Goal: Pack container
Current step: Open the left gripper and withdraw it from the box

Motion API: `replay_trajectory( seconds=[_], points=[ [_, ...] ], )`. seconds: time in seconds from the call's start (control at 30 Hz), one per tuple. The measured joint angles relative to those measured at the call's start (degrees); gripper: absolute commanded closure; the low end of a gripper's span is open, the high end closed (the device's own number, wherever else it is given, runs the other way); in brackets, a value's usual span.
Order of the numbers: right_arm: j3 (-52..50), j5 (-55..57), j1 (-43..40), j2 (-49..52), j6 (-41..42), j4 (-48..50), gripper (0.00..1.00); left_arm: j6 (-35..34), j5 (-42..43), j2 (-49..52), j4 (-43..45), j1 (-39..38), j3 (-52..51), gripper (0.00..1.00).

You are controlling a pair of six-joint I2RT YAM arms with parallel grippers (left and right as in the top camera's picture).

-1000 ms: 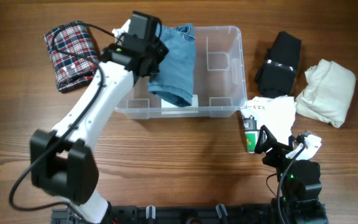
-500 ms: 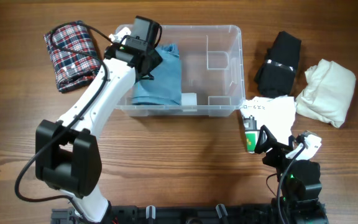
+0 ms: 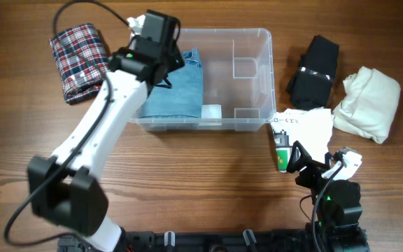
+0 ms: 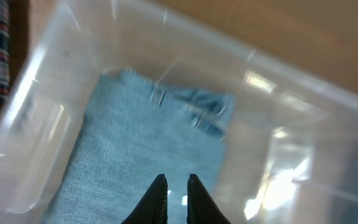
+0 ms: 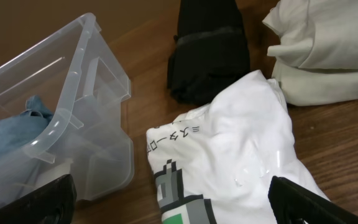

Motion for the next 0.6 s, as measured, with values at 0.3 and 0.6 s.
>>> replay_trajectory(
  seconds=[0.3,0.6],
  points=[
    [0.00,0.00,0.00,0.00,0.00,0.00,0.00,2.49,0.72,13.07,-3.02,-0.24,-0.07,0.57],
    [0.00,0.00,0.00,0.00,0.00,-0.02,0.00,4.52,1.33,-8.02,-7.52,9.51,9.29,0.08]
  ],
)
